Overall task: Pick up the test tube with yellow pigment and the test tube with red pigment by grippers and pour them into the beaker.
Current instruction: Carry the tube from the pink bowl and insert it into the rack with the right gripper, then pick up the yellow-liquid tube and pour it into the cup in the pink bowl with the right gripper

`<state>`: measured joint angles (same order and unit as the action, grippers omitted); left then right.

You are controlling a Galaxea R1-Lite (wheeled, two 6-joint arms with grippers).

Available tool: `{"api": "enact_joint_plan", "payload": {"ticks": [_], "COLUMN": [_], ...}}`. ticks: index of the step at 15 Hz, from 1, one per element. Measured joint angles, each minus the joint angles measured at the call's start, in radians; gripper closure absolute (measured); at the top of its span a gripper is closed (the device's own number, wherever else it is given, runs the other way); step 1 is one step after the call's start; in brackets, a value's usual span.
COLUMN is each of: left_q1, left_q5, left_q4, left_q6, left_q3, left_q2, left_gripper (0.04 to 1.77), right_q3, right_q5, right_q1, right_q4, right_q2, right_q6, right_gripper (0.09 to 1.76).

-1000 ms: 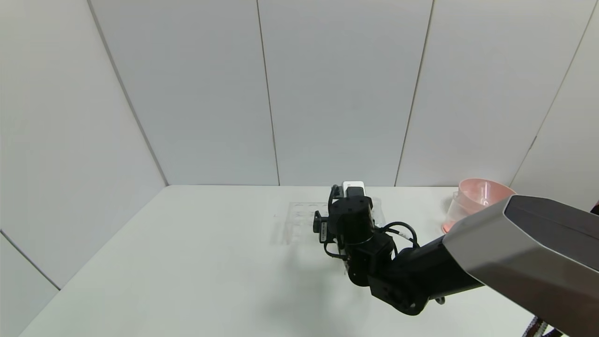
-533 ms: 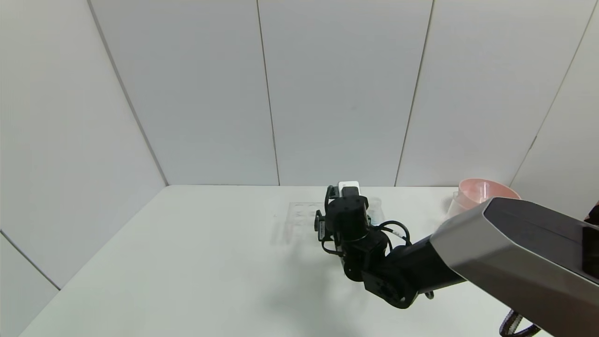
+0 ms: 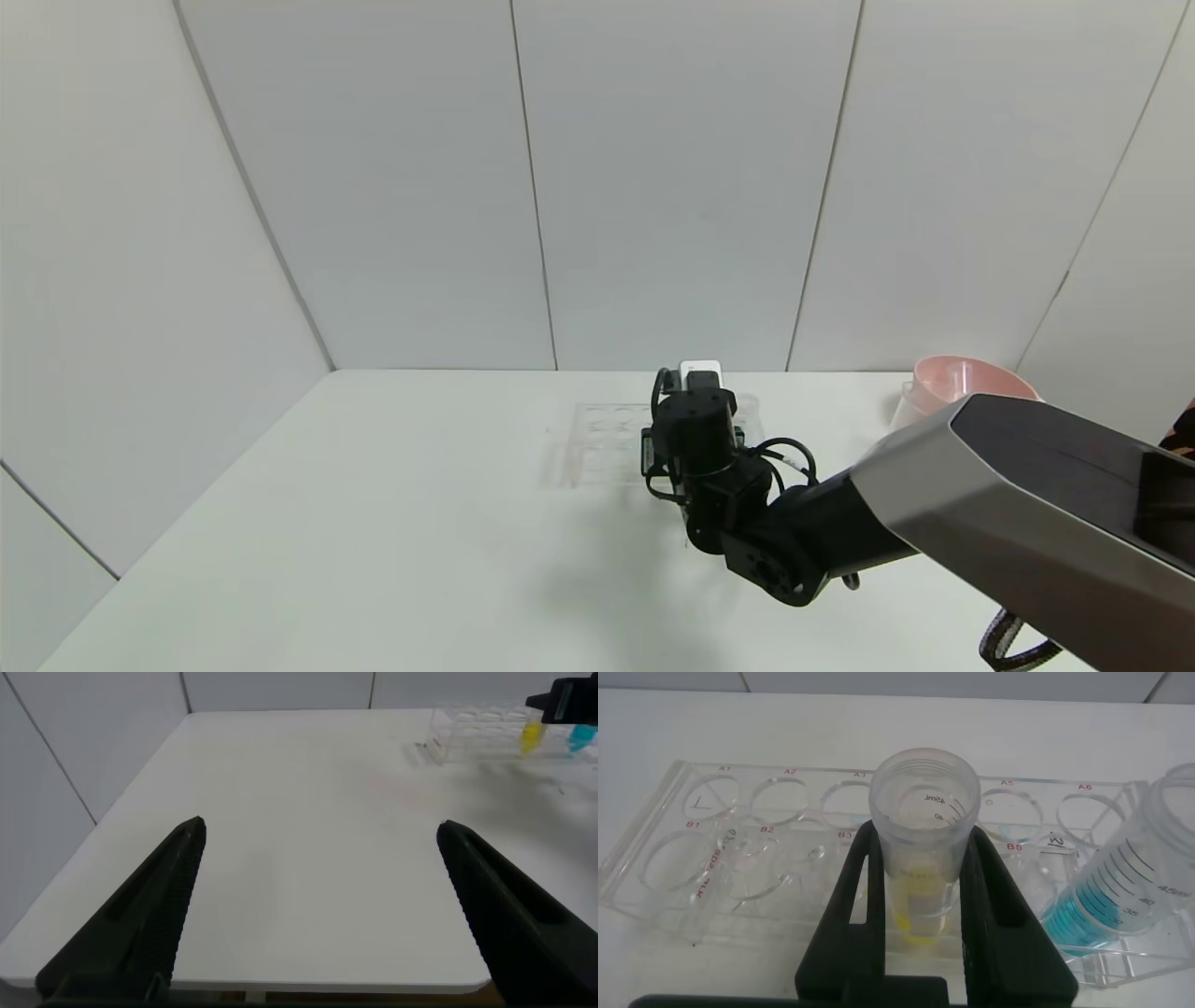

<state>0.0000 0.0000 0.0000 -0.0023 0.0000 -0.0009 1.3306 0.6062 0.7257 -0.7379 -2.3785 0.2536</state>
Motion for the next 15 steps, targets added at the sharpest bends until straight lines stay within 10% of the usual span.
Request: {"api": "enact_joint_plan", "payload": {"ticks": [15], "left_q1": [0.0], "left_q5": [0.0], "left_q4": [0.0], "left_q6": [0.0], "left_q3": [0.0], "left_q2": [0.0], "left_gripper": [0.05], "right_q3": [0.037], "right_q5": [-0.055], "right_q1": [-0.01], "right_q4": [0.053], "right_q2": [0.159], "right_q6": [-0.043], "right_gripper": [1.33]}}
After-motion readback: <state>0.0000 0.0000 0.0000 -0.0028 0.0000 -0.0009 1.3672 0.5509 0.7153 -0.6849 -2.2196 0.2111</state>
